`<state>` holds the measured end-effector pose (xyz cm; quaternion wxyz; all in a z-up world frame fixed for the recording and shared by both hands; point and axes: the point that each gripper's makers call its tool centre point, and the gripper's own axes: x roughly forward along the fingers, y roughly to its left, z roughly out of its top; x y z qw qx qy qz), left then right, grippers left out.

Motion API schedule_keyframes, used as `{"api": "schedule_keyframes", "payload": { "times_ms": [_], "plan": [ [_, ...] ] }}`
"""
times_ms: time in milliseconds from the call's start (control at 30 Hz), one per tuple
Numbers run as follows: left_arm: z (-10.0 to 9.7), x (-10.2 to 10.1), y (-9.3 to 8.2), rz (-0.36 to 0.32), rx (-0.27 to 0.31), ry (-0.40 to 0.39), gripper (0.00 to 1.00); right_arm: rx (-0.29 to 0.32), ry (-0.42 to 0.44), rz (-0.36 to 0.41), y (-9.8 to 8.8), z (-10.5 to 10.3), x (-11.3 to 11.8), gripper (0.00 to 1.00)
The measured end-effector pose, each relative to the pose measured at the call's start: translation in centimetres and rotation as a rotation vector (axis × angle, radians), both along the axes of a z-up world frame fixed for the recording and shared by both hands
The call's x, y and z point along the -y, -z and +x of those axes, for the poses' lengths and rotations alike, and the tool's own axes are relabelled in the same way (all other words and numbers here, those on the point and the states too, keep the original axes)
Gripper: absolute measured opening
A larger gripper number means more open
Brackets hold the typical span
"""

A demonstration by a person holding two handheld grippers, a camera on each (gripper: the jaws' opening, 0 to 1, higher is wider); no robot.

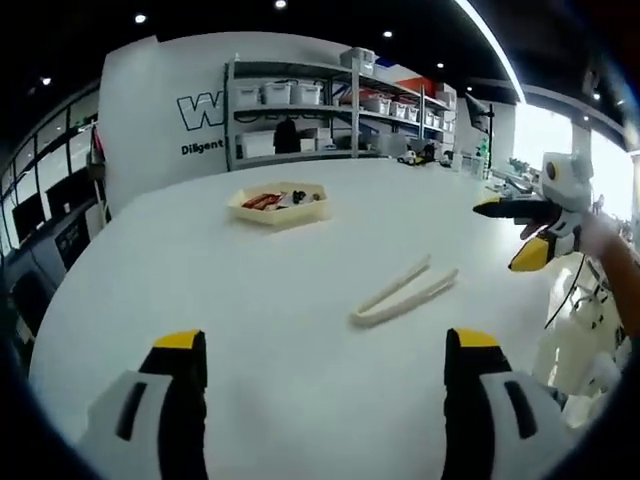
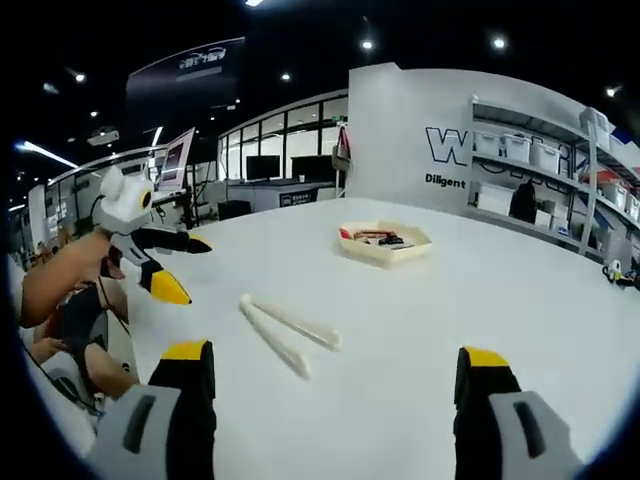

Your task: Place the target food into the container with the food tongs after gripping and lifting it, then release it inside without dropping or visibly crushing the food.

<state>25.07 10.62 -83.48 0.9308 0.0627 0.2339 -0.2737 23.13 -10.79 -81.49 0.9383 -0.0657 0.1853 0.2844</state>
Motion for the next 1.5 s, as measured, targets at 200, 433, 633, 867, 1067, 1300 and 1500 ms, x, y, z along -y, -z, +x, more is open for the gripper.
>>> {"api": "schedule_keyframes", "payload": {
  "times_ms": [200,433,633,867,1067,1300,1500],
  "plan": [
    [-0.7,0.5,-0.3,-0.036,0.005,-0.009,0.97,0.013,0.042,0.003,-1.0,-0.7,0.0,1.0],
    [-0.9,0.4,-0.6,-0.011,0.035,-0.045,0.97,0.035,0.049,-0.059,-0.7,-0.7,-0.6,1.0],
    [-1.1,-0.1,-0.7,-0.015,0.03,-0.045,0.96,0.022,0.059,-0.057,0.0,-0.3,0.0,1.0],
    [-1.0,-0.2,-0.6,0.026,0.062,-0.048,0.95,0.037,0.067,-0.045,-0.3,-0.5,0.1,1.0],
    [-1.1,0.4,-1.2,-0.029,0.06,-0.055,0.95,0.041,0.083,-0.044,-0.1,-0.6,0.8,1.0],
    [-1.1,0.5,-0.9,0.027,0.057,-0.054,0.94,0.041,0.092,-0.031,-0.5,-0.6,0.9,1.0],
    [-1.2,0.6,-1.2,-0.005,0.075,-0.063,0.94,0.038,0.085,-0.05,-0.2,-0.6,0.6,1.0]
  ]
}}
